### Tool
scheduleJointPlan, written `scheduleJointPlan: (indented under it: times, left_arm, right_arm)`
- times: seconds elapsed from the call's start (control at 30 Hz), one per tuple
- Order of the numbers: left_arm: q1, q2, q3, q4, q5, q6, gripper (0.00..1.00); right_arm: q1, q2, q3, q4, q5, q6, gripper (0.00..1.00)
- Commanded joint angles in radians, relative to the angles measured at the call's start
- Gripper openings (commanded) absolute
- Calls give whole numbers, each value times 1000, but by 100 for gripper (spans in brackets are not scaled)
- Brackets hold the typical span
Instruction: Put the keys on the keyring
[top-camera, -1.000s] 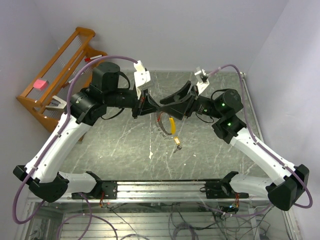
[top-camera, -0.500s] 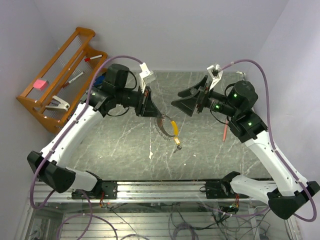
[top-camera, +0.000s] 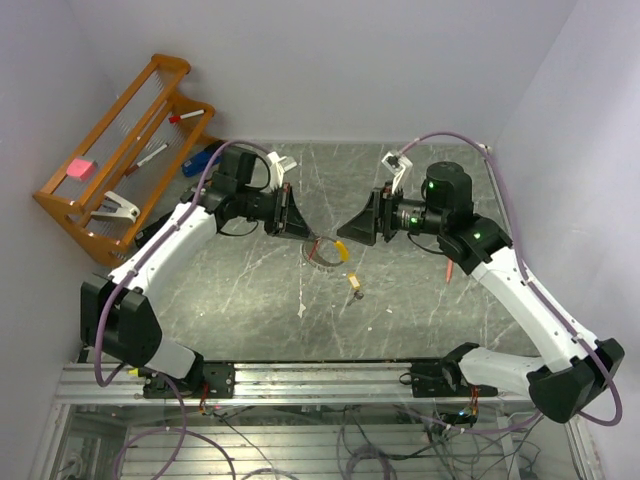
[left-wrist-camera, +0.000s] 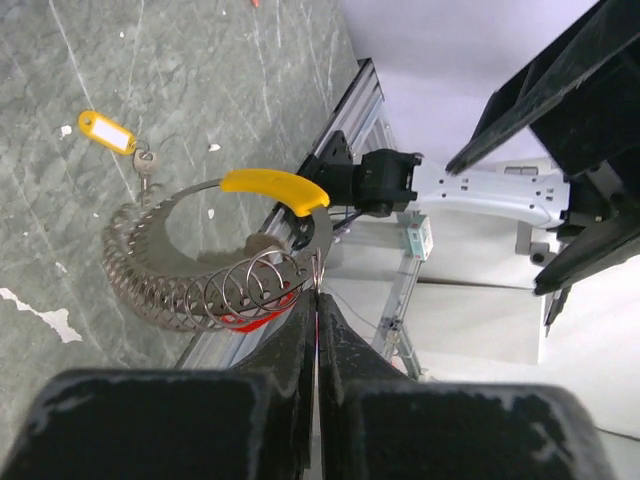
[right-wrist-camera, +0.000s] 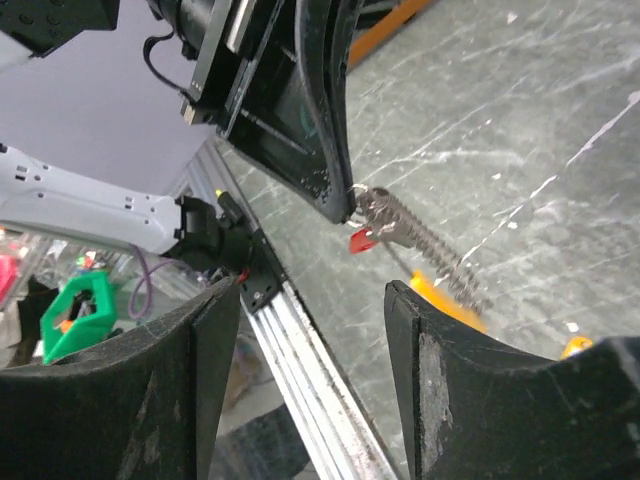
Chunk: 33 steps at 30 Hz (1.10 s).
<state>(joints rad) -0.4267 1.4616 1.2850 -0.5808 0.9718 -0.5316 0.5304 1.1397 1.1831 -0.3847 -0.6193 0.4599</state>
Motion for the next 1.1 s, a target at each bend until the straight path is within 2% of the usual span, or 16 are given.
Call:
scheduleJointPlan:
  times: [0.0,0.1,0.17,0.27,0.43,0.53,0.6,0.7,0.8,0.87,1.07]
  left_arm:
    - [10,1,-8,75,57,-147,7]
    - [33,21,-12,81,69,-188,7]
    - [52,39,-15,87,80,-214,7]
    - [57,51,-19,82,78,-246,7]
    - [57,44,6,62,64,-256,7]
    - [57,30,3,66,65,-269,7]
    - [57,22,-14,69,65,-280,7]
    - [55,13,-37,65,66,-280,7]
    - [55,7,-35,76,71,-288,7]
    - [56,9,-30,92,78,-296,7]
    - [56,16,-26,96,82,-303,7]
  right_arm:
    - [-6,17,-13,-48,-81,36,56]
    - [-5,3,-65,51,-117,141,41]
    - [-6,-10,-99,98,-122,177,37]
    - [-6,16,-121,66,-114,179,38]
    - [-6,-10,-143,61,48,133,57]
    - [-6,0,-144,31,98,37,62]
    - [-7,31,-168,79,48,35,54]
    - [-7,105,-216,238,-141,128,45]
    - [-6,153,-267,388,-239,265,44]
    - [-6,150,-296,467,-249,335,44]
    - [-6,152,-278,453,-211,338,49]
